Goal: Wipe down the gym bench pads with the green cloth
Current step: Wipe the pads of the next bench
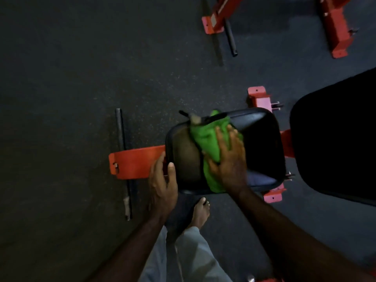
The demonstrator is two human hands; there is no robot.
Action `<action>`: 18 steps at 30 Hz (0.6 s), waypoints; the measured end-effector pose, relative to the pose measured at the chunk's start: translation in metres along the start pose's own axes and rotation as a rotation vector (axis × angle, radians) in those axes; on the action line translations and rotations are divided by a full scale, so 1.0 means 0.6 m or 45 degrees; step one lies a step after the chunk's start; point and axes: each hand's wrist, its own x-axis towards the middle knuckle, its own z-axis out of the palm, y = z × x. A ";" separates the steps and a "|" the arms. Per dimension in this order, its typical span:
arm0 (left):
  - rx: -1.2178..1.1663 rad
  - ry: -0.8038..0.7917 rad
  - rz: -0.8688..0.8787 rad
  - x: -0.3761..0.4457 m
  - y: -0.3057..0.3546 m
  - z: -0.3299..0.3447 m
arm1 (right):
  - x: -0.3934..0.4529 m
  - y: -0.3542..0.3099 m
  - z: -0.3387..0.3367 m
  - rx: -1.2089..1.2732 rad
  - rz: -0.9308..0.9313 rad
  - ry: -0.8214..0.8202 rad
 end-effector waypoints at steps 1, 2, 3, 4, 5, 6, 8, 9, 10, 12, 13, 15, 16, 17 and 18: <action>-0.059 0.041 -0.051 -0.003 -0.001 0.002 | 0.011 -0.023 0.003 0.025 0.151 0.064; -0.108 0.076 -0.096 -0.004 -0.001 0.004 | 0.015 -0.045 0.009 0.045 0.229 0.085; -0.147 0.113 -0.124 -0.006 0.000 0.005 | 0.016 -0.065 0.014 0.059 0.196 0.056; -0.183 0.141 -0.152 -0.008 0.001 0.007 | 0.011 -0.076 0.017 0.051 0.054 -0.014; -0.218 0.169 -0.196 -0.008 0.001 0.009 | 0.009 -0.078 0.017 0.045 -0.164 -0.093; -0.250 0.194 -0.252 -0.006 0.002 0.010 | 0.013 -0.066 0.012 0.043 -0.401 -0.181; -0.290 0.245 -0.327 -0.001 0.007 0.016 | 0.049 -0.033 -0.004 0.003 -0.725 -0.292; -0.317 0.286 -0.341 -0.004 0.008 0.021 | 0.076 -0.026 -0.006 -0.003 -0.755 -0.287; -0.351 0.305 -0.356 -0.004 0.011 0.026 | 0.103 -0.029 -0.005 0.000 -0.671 -0.257; -0.452 0.373 -0.394 -0.009 0.013 0.047 | 0.137 -0.058 0.005 0.012 -0.331 -0.155; -0.504 0.426 -0.426 -0.010 0.013 0.057 | 0.140 -0.079 0.010 0.013 -0.224 -0.122; -0.662 0.589 -0.521 -0.023 0.012 0.077 | 0.118 -0.103 0.019 0.025 -0.385 -0.117; -0.758 0.654 -0.589 -0.026 0.015 0.084 | 0.108 -0.102 0.019 0.036 -0.638 -0.154; -0.853 0.695 -0.656 -0.027 0.019 0.089 | 0.109 -0.092 0.014 0.034 -0.933 -0.213; -0.921 0.715 -0.702 -0.028 0.015 0.094 | 0.123 -0.080 0.007 0.006 -1.180 -0.282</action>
